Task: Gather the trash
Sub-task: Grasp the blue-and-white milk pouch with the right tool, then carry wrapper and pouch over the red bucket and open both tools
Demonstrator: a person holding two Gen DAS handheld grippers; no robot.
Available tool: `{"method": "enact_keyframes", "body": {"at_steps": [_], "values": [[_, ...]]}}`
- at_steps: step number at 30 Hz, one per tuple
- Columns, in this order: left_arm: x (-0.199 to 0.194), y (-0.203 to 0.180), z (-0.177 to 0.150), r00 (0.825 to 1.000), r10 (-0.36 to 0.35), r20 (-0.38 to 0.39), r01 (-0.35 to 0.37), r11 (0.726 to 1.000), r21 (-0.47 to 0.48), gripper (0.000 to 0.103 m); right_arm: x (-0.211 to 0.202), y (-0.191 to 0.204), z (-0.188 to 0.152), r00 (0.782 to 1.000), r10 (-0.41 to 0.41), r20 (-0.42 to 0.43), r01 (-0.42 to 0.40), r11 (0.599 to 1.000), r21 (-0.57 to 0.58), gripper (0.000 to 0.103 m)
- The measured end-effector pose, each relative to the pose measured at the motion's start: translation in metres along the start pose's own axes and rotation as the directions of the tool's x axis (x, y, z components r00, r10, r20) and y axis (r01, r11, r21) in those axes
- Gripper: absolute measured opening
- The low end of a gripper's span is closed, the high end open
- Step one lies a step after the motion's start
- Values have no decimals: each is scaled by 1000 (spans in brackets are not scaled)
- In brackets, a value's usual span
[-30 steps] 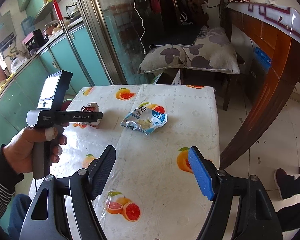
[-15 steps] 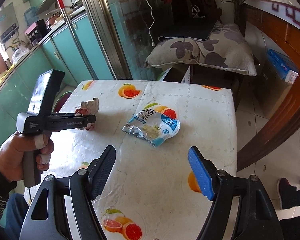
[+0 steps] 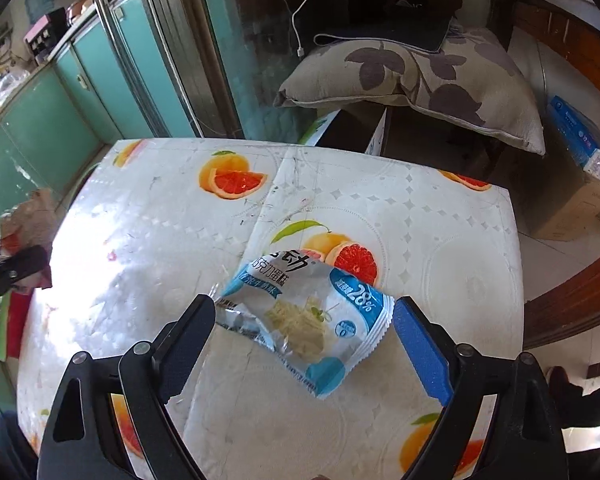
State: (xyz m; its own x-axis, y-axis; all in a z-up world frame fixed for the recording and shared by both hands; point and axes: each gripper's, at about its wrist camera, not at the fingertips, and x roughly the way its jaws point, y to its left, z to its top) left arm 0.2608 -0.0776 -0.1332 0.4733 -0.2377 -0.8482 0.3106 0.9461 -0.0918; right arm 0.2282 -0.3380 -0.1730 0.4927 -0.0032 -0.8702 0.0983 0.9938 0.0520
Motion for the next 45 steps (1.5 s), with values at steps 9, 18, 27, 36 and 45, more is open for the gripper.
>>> {"method": "enact_keyframes", "body": {"at_steps": [9, 18, 27, 36, 45], "values": [[-22, 11, -3, 998, -24, 50, 25, 1000, -7, 46, 38, 21, 4, 997, -43, -72, 38, 997, -62, 101], [-32, 18, -7, 996, -29, 81, 30, 999, -13, 46, 43, 23, -6, 996, -48, -81, 45, 998, -45, 76], [-43, 28, -12, 995, -28, 101, 31, 999, -32, 46, 25, 31, 5, 998, -17, -64, 14, 999, -48, 11], [-79, 66, -26, 988, 5, 155, 14, 993, -117, 46, -43, 76, 9, 995, 89, 50, -85, 993, -83, 10], [-125, 150, -56, 971, 139, 197, -84, 961, -263, 47, -104, 185, 15, 961, 249, 121, -220, 953, -209, 11]]}}
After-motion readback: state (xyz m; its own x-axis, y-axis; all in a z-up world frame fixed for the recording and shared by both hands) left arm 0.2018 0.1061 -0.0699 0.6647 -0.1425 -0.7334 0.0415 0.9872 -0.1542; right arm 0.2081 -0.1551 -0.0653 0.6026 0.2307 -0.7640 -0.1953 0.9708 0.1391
